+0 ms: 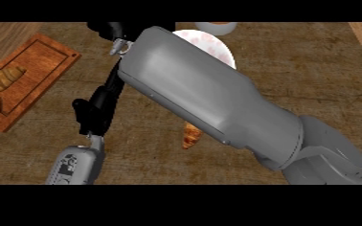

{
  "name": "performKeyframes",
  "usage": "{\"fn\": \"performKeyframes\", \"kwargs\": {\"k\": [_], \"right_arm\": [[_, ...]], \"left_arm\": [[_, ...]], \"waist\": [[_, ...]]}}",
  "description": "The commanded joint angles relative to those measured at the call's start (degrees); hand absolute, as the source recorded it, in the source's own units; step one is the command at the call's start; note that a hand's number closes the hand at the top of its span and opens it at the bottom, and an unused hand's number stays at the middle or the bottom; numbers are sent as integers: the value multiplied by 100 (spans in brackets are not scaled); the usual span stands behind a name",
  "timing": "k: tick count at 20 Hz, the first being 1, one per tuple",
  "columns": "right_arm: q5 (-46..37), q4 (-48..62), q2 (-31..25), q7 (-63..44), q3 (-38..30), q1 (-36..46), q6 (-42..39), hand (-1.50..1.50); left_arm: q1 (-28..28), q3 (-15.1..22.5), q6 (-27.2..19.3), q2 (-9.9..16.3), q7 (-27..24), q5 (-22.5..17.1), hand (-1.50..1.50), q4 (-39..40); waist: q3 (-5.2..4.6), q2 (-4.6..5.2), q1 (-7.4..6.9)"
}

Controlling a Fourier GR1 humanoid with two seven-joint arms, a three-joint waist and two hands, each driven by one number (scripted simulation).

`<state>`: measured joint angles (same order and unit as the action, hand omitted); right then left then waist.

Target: Pick the can from the placemat and place it in the bowl

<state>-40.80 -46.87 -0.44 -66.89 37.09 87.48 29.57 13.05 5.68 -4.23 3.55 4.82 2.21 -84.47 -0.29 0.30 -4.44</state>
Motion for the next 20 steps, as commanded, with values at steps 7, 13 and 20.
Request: {"fn": "performKeyframes", "kwargs": {"k": [7,13,20], "right_arm": [[70,1309,42,-383,86,-68,-134,150],[-74,1658,42,-18,99,-691,239,150],[471,1680,42,814,-271,-1564,477,150]], "left_arm": [[-128,-98,-99,54,163,29,0,-252],[-333,-181,49,194,234,-74,0,-461],[-391,-102,-24,-10,-108,-9,0,-275]], "waist": [[22,-7,246],[25,-16,284],[26,21,247]]}}
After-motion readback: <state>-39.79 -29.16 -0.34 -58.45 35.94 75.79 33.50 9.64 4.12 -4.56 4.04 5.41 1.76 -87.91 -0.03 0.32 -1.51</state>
